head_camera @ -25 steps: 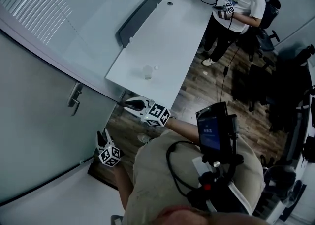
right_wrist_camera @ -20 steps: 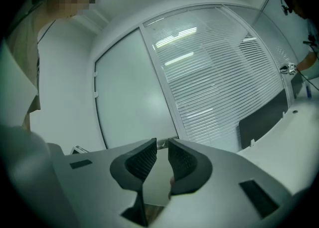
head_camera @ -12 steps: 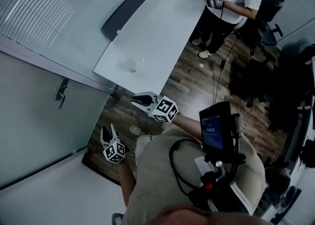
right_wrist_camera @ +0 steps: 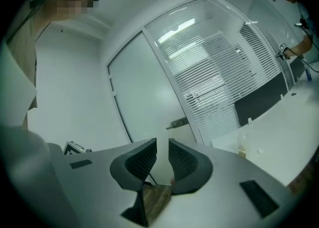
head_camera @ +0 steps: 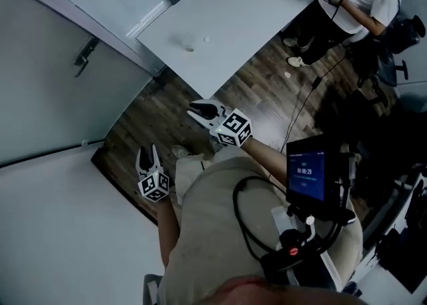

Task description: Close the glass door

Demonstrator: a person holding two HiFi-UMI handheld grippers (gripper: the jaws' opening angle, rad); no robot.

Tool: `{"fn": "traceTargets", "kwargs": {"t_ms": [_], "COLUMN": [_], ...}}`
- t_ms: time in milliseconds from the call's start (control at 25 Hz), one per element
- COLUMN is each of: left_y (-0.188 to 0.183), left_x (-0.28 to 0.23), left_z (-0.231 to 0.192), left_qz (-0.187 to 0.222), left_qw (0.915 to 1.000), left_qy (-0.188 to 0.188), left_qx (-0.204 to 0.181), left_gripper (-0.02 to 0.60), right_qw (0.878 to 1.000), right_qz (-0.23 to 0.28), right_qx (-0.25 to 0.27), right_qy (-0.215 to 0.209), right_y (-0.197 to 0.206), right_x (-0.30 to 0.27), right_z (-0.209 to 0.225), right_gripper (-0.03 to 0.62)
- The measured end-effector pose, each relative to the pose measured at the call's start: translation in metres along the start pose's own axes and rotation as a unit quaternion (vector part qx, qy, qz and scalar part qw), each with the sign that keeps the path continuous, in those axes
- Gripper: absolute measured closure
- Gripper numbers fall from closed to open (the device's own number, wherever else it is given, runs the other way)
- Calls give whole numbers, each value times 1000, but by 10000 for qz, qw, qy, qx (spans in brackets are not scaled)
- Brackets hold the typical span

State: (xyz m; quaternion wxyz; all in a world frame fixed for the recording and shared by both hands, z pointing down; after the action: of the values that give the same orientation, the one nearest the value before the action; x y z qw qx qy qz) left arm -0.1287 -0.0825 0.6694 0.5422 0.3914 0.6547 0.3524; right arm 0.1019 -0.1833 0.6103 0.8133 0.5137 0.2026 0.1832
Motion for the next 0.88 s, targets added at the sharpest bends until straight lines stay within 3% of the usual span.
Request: {"fn": "traceTargets", "kwargs": {"t_ms": [320,880], "left_y": [19,55], "left_x": [68,177], "left_z": [-48,-97], "left_qz": [331,484], "left_qw": [9973,9980], "left_qy": [-490,-167], "left_qx": [435,379], "left_gripper": [393,393], "right_qw": [9985,9993], "right_qz": [133,203], "right_qx": [374,87], "right_qy": [-365,-295], "right_y": [-9,30], "right_x": [-21,-6], "right_z": [-66,-203], "right_gripper": [526,526]}}
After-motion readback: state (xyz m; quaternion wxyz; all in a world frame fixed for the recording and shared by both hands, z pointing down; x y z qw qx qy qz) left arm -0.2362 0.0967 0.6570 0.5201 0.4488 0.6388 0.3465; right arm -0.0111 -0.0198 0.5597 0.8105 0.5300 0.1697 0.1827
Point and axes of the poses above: the fingertips, and each gripper's own axes: x backward along the fingers, z to its right, y out of its underside, the point moved 4 cm from there along x, backward along the fingers
